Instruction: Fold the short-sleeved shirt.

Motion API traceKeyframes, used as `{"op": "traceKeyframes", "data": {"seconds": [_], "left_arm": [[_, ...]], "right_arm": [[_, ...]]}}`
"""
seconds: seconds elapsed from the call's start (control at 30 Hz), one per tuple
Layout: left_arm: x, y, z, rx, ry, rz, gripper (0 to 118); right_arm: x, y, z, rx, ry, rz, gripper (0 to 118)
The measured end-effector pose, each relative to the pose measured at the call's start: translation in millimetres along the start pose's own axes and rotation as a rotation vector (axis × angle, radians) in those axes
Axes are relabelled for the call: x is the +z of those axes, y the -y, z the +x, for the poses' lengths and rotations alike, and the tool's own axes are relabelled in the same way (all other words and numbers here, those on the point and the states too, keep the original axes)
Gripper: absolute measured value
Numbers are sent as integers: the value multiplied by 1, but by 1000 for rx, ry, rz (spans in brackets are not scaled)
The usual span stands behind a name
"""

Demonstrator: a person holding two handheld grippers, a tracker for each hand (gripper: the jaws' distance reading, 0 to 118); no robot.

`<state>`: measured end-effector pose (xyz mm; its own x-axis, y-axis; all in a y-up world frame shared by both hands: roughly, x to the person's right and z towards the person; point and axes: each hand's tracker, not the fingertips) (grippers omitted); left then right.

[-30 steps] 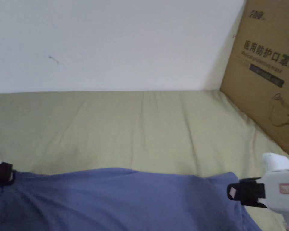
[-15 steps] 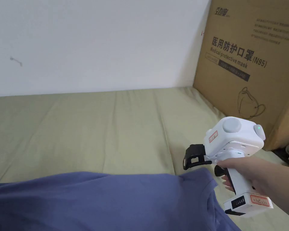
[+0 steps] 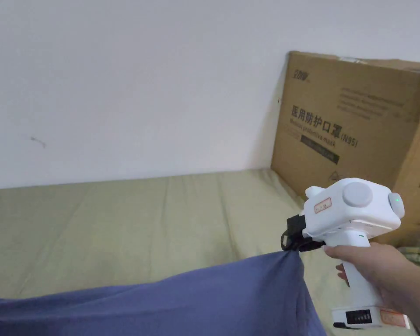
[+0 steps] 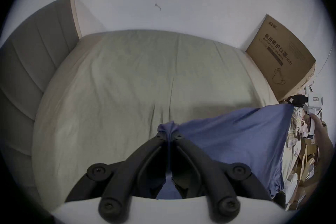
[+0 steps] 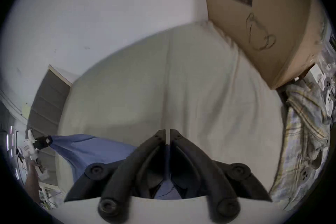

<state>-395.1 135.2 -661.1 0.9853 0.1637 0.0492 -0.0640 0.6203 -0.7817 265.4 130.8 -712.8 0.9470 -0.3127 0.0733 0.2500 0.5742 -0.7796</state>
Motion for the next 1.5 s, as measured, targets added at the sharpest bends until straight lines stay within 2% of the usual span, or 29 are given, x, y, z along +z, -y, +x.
{"op": "traceKeyframes", "data": {"seconds": [0.17,0.47,0.7,0.87,1.03,1.2,1.3,1.43,1.5], "left_arm": [[91,-16,15,0,15,106,2],[241,-53,55,-40,-7,315,2],[284,-98,63,-3,-6,459,2],[282,-141,64,35,-13,547,2],[256,-186,64,57,-35,632,2],[216,-219,65,69,-53,703,2],[189,-227,62,76,-49,737,2],[153,-221,58,49,-65,742,2],[132,-209,54,35,-72,685,2]], "right_arm": [[98,-2,-23,95,-23,79,4],[260,-32,-67,72,-72,310,4],[318,-75,-101,94,-63,439,4],[324,-120,-123,149,-17,535,4],[306,-165,-132,82,-32,623,4],[268,-198,-135,60,-39,672,4],[238,-207,-131,29,-36,682,4],[203,-201,-122,49,-17,695,4],[182,-188,-113,51,-27,684,4]]}}
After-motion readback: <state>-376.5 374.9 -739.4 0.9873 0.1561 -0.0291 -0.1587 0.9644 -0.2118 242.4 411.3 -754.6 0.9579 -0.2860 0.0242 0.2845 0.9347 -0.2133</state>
